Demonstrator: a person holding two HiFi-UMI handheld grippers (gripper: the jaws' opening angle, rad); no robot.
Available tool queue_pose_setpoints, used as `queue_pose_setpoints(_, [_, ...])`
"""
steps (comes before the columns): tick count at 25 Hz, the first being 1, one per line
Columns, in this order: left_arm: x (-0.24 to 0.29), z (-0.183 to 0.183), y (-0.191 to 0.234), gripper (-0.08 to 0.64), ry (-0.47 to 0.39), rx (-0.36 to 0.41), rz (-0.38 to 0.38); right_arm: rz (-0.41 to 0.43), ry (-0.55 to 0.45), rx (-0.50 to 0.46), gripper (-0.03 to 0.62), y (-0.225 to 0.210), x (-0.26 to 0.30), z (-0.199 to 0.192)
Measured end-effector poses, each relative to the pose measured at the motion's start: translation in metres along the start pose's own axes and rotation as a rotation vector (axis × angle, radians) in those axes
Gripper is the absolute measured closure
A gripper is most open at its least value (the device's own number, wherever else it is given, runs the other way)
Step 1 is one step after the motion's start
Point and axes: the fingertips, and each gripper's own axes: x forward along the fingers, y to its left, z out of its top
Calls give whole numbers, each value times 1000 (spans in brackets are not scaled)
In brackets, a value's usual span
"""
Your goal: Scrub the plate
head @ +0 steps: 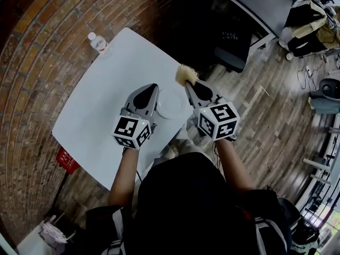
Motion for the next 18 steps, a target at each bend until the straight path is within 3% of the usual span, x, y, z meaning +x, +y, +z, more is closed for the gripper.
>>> queue_pose_setpoints(18, [5, -107, 7, 541, 117, -107, 24, 34, 184, 53, 551, -22, 27, -84])
